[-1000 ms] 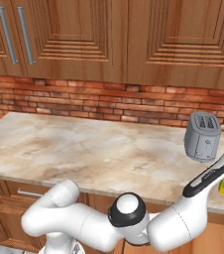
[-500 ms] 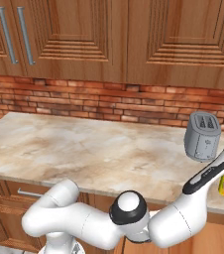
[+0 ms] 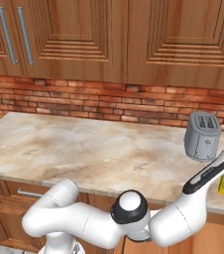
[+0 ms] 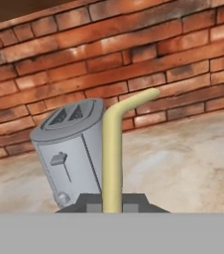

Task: Pick up the straw from the right drawer and put it inside the smoothie cup.

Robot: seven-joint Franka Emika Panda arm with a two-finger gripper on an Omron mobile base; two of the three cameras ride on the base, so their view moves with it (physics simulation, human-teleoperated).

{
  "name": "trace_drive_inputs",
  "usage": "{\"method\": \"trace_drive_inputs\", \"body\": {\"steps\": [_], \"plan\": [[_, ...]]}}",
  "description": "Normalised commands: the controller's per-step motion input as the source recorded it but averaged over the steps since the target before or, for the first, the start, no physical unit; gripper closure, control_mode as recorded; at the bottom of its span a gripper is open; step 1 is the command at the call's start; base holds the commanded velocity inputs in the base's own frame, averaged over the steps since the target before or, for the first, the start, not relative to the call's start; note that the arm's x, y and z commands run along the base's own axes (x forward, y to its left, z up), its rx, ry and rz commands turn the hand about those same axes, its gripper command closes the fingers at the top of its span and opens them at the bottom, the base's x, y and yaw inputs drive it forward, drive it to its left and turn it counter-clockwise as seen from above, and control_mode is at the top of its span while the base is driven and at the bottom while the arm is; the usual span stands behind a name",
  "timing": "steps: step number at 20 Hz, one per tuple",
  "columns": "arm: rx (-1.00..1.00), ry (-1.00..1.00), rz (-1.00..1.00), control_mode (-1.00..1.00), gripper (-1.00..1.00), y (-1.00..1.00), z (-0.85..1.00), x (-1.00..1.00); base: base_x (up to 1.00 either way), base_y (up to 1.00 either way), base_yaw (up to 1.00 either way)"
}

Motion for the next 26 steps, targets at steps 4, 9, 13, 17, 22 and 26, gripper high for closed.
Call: {"method": "trace_drive_inputs", "body": {"steps": [4, 9, 13, 17, 22, 26], "plan": [[0.0, 0.0, 0.0, -1.0, 1.0, 0.0, -0.17, 0.03, 0.0, 0.0, 0.0], [0.0, 0.0, 0.0, -1.0, 1.0, 0.0, -0.14, 0.05, 0.0, 0.0, 0.0], [0.0, 0.0, 0.0, -1.0, 1.0, 0.0, -0.08, 0.11, 0.0, 0.0, 0.0], [0.0, 0.0, 0.0, -1.0, 1.0, 0.0, -0.02, 0.09, 0.0, 0.0, 0.0], [0.0, 0.0, 0.0, -1.0, 1.0, 0.0, -0.1, 0.06, 0.0, 0.0, 0.0], [0.0, 0.0, 0.0, -1.0, 1.0, 0.0, -0.13, 0.07, 0.0, 0.0, 0.0]]}}
